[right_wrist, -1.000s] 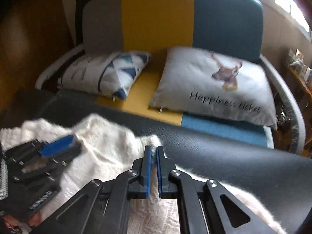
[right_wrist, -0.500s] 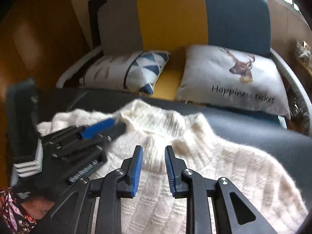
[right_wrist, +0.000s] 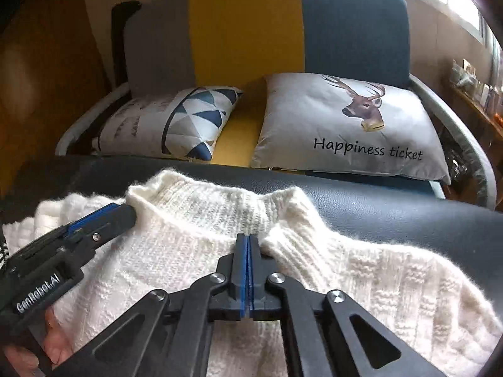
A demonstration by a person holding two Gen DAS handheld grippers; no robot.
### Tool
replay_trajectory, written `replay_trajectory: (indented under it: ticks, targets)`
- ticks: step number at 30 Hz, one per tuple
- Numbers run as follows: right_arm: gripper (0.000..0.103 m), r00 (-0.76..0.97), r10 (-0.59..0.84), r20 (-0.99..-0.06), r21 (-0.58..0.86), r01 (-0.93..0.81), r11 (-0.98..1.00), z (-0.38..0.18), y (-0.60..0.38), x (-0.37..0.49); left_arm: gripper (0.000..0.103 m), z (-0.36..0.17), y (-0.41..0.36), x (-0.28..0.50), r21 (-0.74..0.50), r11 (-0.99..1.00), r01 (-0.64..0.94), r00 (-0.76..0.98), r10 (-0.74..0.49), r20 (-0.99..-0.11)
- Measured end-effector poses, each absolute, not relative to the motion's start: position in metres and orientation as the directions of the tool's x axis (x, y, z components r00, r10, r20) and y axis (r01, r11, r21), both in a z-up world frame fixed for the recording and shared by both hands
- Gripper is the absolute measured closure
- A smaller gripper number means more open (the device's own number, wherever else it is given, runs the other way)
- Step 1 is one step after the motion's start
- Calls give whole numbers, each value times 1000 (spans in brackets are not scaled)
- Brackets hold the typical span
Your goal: Fold clothes
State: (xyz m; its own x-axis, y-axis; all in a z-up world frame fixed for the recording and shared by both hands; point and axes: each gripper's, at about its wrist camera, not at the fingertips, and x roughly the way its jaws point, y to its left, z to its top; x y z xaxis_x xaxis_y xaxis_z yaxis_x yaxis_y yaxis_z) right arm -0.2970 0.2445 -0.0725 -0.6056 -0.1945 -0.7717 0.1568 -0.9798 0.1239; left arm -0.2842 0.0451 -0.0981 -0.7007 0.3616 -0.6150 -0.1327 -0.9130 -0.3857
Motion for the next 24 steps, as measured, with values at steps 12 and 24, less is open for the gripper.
replay_trajectory:
  ticks: [12,24]
  targets:
    - [82,-534,-403,-743,292,283,-914,-41,207,-298,78,-100,3,-268,-465,-885,20,-717,312,-623]
    - [97,-322,-520,-791,463,242,-853,-76,177,-349,80,-107,-5,-266,-516,-856,13,-733,343,-587]
